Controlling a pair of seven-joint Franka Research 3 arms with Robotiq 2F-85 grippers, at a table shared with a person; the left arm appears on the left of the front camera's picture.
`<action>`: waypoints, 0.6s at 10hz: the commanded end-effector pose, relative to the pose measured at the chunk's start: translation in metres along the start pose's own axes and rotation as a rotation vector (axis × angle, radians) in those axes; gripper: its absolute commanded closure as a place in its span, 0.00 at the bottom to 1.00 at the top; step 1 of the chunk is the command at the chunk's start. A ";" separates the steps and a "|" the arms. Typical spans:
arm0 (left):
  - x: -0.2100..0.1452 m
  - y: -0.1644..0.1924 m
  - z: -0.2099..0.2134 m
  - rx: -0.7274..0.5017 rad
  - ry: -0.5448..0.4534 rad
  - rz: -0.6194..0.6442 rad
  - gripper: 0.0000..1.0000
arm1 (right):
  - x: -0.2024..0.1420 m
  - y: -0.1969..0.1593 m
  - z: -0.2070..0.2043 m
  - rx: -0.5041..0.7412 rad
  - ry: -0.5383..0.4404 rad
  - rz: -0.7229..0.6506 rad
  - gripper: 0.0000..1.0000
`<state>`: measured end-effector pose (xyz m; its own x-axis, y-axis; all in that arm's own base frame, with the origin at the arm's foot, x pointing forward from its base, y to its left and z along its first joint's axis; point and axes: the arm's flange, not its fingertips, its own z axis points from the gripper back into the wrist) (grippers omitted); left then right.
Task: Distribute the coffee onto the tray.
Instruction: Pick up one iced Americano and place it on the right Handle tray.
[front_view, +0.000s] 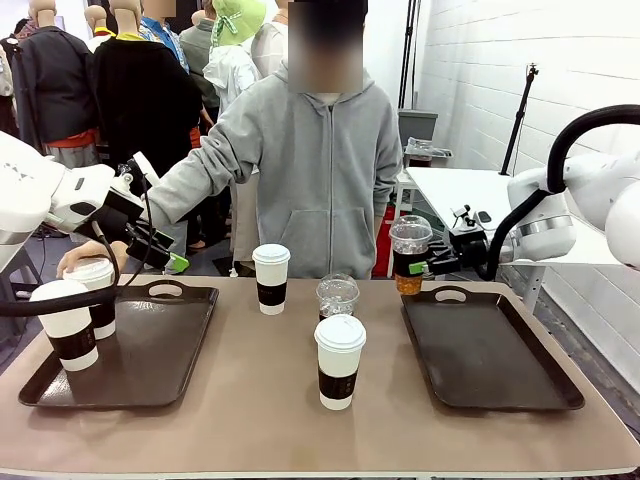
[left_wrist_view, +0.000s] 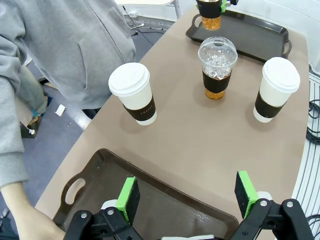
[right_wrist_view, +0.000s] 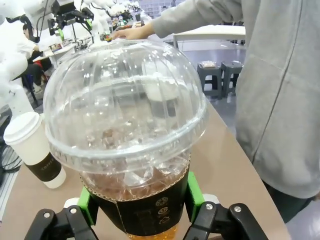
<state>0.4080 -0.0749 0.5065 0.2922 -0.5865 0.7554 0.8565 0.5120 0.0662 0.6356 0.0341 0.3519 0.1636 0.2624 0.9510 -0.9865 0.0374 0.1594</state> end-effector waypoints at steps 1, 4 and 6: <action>-0.003 0.004 -0.002 -0.013 -0.023 -0.017 0.00 | 0.007 -0.004 0.002 0.000 -0.002 0.016 0.19; -0.003 0.004 -0.002 -0.013 -0.023 -0.017 0.00 | -0.002 -0.001 0.002 -0.005 0.003 -0.001 0.19; -0.003 0.004 -0.002 -0.013 -0.023 -0.017 0.00 | -0.019 -0.003 0.024 -0.032 0.006 -0.007 0.19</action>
<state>0.4080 -0.0747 0.5064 0.2931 -0.5857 0.7556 0.8566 0.5120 0.0646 0.6367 0.0163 0.3412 0.1838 0.2723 0.9445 -0.9828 0.0654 0.1724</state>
